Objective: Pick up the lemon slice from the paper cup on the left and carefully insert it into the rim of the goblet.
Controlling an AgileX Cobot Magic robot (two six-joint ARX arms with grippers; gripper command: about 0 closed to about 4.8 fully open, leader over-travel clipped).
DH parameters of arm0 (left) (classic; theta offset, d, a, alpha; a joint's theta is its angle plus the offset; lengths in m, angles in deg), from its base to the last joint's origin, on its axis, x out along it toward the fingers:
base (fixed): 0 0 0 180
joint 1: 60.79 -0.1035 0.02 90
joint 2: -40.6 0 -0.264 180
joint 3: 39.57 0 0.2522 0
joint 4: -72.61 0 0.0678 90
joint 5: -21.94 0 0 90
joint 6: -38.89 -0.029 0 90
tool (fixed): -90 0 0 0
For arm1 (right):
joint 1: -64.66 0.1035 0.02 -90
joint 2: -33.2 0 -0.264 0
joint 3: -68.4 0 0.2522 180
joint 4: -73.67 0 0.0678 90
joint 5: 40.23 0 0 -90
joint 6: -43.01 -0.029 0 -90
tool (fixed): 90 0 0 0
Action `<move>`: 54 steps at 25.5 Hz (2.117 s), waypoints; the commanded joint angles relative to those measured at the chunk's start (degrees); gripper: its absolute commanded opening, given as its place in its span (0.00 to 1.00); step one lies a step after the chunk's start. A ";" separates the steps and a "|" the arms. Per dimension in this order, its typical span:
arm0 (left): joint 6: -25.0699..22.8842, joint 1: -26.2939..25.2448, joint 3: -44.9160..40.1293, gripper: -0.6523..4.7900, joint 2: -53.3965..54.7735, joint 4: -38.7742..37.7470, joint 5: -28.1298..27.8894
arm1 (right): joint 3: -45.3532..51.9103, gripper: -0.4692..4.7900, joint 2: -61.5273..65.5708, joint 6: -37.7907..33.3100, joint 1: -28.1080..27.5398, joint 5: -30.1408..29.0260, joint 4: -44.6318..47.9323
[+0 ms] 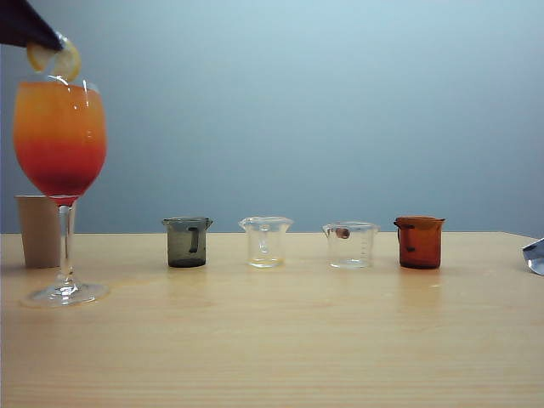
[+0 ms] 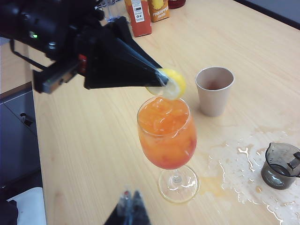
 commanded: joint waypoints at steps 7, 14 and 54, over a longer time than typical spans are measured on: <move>3.69 -4.68 0.28 0.11 -3.45 2.16 3.30 | -0.17 0.08 -0.26 -0.17 0.00 -0.02 0.72; 3.56 -6.01 0.28 0.11 -3.43 -0.59 6.27 | -0.17 0.08 -0.26 -0.15 0.00 0.00 0.72; -13.03 -6.80 0.11 0.11 3.15 -10.60 12.02 | -0.17 0.08 -0.26 -0.15 0.00 0.00 0.72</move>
